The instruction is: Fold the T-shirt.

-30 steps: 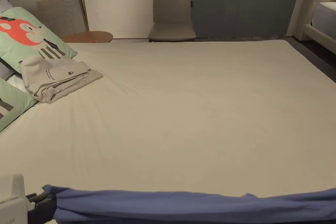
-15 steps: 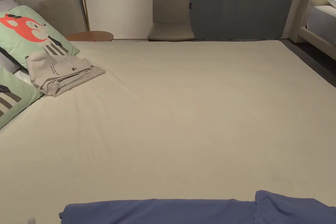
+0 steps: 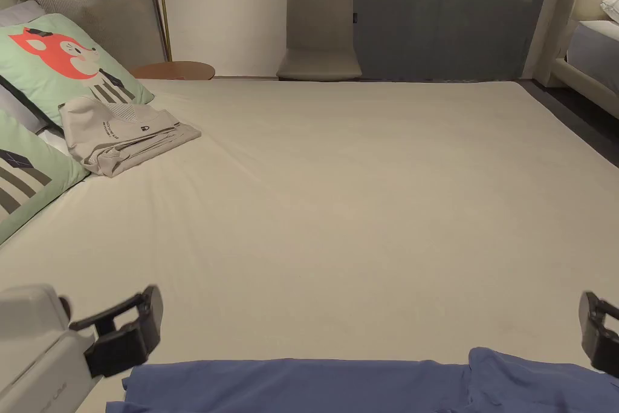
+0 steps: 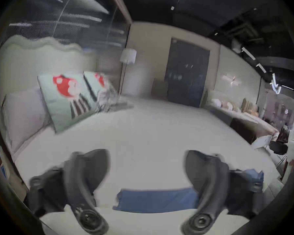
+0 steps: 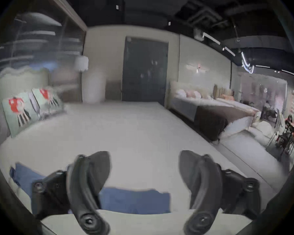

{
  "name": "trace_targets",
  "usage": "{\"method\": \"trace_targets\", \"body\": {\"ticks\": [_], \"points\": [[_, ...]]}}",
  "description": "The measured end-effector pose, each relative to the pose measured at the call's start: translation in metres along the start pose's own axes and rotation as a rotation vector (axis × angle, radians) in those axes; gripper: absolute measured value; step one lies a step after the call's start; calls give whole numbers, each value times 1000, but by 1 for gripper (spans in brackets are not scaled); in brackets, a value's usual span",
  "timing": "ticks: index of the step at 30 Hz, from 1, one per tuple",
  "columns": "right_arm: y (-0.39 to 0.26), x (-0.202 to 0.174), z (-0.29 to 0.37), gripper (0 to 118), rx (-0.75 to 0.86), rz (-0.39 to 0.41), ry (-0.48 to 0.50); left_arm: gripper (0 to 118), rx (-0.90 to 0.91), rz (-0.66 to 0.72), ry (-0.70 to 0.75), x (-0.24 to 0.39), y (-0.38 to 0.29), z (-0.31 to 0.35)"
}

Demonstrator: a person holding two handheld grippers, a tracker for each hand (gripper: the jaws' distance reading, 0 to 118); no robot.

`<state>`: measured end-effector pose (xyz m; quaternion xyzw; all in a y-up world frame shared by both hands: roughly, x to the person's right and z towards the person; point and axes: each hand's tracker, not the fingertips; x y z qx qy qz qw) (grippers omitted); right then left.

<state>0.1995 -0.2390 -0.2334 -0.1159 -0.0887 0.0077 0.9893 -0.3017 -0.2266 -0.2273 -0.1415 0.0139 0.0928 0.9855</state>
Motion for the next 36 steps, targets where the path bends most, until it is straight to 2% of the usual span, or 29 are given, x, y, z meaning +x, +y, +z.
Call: {"method": "trace_targets", "body": {"ticks": [1,2,3,5,11,13,15,16,17,18,19,23,28,31,32,34,35,36], "points": [[5,-11,3,65,45,-9,3,52,36,-5,-21,6,5,2],[7,-20,4,48,68,-21,-1,15,51,1,-33,11,9,3],[10,-29,6,34,99,-29,13,0,63,5,-48,15,12,3],[12,-46,8,1,140,-18,28,0,80,14,-87,16,15,3],[20,-79,10,1,185,20,51,0,-25,95,-240,-13,17,-10],[21,-86,10,1,186,26,59,1,-82,173,-278,-36,13,-21],[19,-91,9,1,175,12,71,5,-191,322,-327,-72,4,-38],[19,-94,8,1,166,12,75,21,-253,386,-355,-87,-4,-46],[16,-96,8,1,159,13,77,60,-302,425,-370,-101,-12,-54],[14,-99,7,1,151,12,80,89,-357,468,-375,-115,-24,-62],[14,-100,6,1,136,17,88,108,-430,498,-370,-129,-37,-71],[9,-108,5,1,106,27,87,110,-564,634,-330,-161,-76,-88],[5,-115,2,1,70,35,89,109,-662,833,-411,-164,-115,-106],[5,-119,2,1,57,36,97,104,-623,865,-458,-152,-118,-109],[5,-120,1,1,56,36,99,96,-640,866,-470,-161,-121,-117],[6,-123,1,1,54,32,105,67,-677,852,-474,-155,-125,-125],[7,-124,0,1,51,27,109,43,-702,815,-462,-149,-128,-128],[7,-126,0,1,50,24,114,25,-723,772,-430,-157,-136,-138]]}}
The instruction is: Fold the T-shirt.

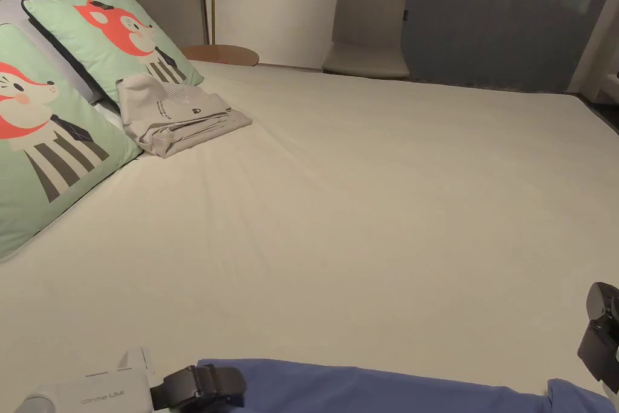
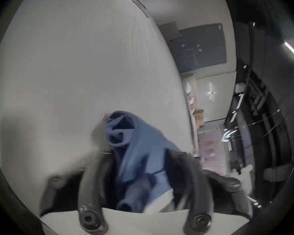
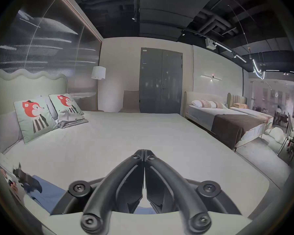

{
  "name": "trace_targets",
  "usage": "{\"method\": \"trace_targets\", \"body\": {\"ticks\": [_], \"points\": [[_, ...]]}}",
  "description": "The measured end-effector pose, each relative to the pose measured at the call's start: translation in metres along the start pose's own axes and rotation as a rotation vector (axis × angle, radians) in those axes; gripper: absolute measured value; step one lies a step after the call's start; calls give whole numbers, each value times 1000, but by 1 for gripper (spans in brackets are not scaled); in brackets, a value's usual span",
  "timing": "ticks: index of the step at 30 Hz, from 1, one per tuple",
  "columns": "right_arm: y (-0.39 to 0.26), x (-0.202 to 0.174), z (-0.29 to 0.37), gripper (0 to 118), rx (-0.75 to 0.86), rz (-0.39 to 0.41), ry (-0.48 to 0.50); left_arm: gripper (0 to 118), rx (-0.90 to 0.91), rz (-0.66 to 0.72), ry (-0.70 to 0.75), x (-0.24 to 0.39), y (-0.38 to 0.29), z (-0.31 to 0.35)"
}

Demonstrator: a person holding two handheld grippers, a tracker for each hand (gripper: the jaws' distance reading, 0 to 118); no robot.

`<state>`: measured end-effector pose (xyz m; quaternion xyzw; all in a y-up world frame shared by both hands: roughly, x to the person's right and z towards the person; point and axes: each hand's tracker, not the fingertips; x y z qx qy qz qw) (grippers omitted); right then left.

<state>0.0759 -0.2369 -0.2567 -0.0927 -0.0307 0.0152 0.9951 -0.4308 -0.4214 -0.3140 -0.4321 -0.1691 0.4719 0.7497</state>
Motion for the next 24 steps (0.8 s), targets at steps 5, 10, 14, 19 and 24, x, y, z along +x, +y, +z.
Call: {"method": "trace_targets", "body": {"ticks": [5,10,14,19,24], "points": [[0,-5,0,1,-3,10,21,6,14,48,2,-2,-2,8],[3,-5,2,1,9,11,27,6,92,-21,49,-1,5,57],[3,-2,3,1,13,1,25,6,219,-25,169,14,3,109],[-4,-2,2,1,0,-28,37,6,204,-118,254,45,-3,125],[-7,-2,3,1,-2,-44,64,6,109,-271,90,115,-21,83]]}}
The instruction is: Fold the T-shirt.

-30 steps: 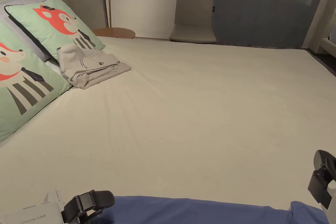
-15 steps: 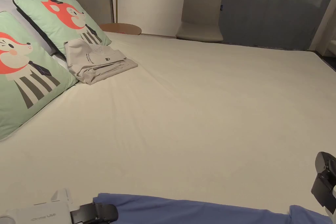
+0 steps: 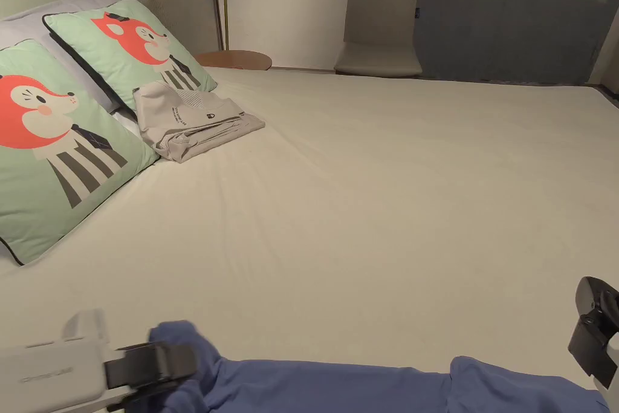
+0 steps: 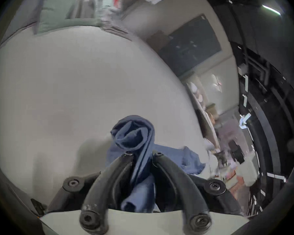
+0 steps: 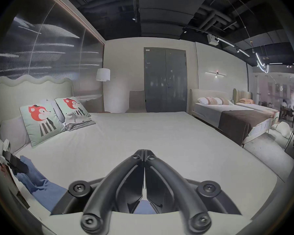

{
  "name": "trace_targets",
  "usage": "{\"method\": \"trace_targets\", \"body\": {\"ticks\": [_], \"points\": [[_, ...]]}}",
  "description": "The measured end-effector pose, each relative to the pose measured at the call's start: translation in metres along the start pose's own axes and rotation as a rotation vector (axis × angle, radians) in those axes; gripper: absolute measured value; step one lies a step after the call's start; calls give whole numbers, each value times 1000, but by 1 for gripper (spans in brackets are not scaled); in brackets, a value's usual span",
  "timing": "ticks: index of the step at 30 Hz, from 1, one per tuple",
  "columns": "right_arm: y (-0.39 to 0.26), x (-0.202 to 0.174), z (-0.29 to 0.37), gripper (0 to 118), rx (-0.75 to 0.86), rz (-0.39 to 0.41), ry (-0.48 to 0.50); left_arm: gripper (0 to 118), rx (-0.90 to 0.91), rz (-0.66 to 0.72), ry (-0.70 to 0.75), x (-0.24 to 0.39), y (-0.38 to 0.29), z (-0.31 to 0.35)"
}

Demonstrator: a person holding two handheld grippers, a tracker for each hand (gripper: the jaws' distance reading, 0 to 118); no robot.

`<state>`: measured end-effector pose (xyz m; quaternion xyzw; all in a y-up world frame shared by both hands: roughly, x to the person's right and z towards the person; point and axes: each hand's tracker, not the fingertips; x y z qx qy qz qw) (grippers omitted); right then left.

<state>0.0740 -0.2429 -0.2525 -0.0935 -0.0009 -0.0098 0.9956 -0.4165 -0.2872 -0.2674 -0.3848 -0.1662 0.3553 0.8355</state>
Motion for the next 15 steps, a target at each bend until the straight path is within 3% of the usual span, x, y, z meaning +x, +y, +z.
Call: {"method": "trace_targets", "body": {"ticks": [6,11,15], "points": [[-1,15,12,1,14,-21,-7,6,-152,-134,-38,64,-20,-96],[-1,36,22,1,19,-33,-40,6,-239,-190,94,82,-51,-171],[-1,49,29,1,25,-41,-65,23,-244,-152,144,84,-66,-188]]}}
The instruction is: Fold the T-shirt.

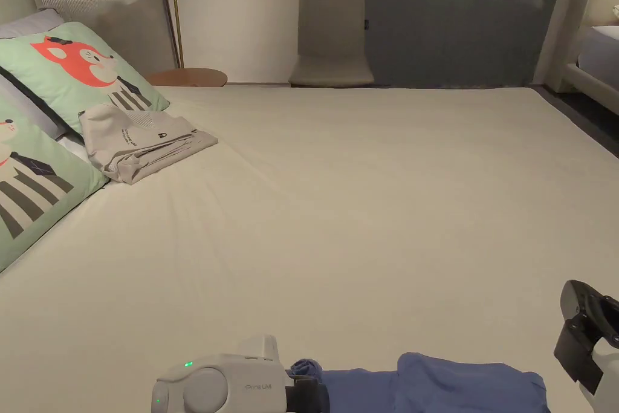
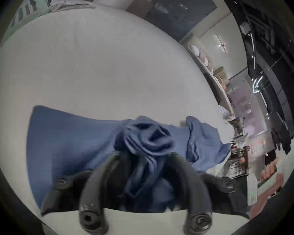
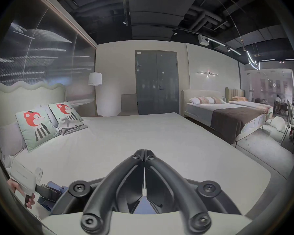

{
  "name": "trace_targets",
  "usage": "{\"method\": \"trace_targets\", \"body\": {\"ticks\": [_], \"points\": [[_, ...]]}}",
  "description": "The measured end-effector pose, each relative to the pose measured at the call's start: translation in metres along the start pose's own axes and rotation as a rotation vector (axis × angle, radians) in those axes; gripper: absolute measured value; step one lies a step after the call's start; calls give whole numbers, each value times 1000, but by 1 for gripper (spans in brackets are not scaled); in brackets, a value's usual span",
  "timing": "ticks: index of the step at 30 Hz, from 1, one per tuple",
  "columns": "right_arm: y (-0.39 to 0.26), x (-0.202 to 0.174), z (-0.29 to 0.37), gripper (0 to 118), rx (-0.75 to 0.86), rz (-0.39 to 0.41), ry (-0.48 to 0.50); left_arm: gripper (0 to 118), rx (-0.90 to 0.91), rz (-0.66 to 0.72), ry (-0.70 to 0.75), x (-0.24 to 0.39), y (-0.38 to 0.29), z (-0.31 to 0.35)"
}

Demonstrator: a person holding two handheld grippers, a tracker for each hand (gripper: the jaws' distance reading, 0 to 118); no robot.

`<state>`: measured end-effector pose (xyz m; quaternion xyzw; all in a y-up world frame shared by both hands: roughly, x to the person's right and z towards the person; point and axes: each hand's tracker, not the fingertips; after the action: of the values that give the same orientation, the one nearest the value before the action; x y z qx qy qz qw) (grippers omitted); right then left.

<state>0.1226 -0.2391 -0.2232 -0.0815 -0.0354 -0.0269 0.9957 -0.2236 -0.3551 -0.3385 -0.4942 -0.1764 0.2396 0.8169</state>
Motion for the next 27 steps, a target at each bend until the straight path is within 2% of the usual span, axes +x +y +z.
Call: {"method": "trace_targets", "body": {"ticks": [1,2,4,5,6,8,9,10,11,12,13,16,21,24,25,27], "points": [[0,2,1,1,1,-2,-4,40,-2,26,-41,0,-3,2],[-1,6,2,1,1,-7,-9,63,4,36,-105,0,-3,8],[-2,10,2,1,0,-15,-16,97,28,14,-163,4,-1,22],[-3,12,2,1,-1,-21,-19,110,70,-11,-170,5,0,34],[-4,14,2,1,-2,-26,-21,110,135,-30,-169,6,-1,44],[-6,15,2,1,-5,-37,-22,109,281,-64,-3,9,-3,58],[-7,16,1,1,-7,-44,-20,103,353,-83,104,13,-8,59],[-8,16,1,1,-9,-49,-18,85,397,-122,168,15,-12,58],[-9,16,1,1,-12,-52,-16,42,415,-191,242,19,-17,53],[-10,15,1,1,-15,-53,-14,7,409,-249,333,24,-23,44],[-10,15,1,1,-17,-54,-10,1,391,-266,391,26,-28,33],[-11,16,3,1,-17,-54,-7,1,326,-353,329,34,-45,12],[-12,23,6,1,-18,-66,-18,1,223,-495,319,68,-77,-33],[-11,27,8,1,-14,-68,-32,1,254,-545,371,87,-88,-45],[-11,29,9,1,-13,-68,-36,1,266,-548,371,91,-89,-46],[-10,31,10,1,-11,-71,-43,1,251,-482,284,92,-81,-43]]}}
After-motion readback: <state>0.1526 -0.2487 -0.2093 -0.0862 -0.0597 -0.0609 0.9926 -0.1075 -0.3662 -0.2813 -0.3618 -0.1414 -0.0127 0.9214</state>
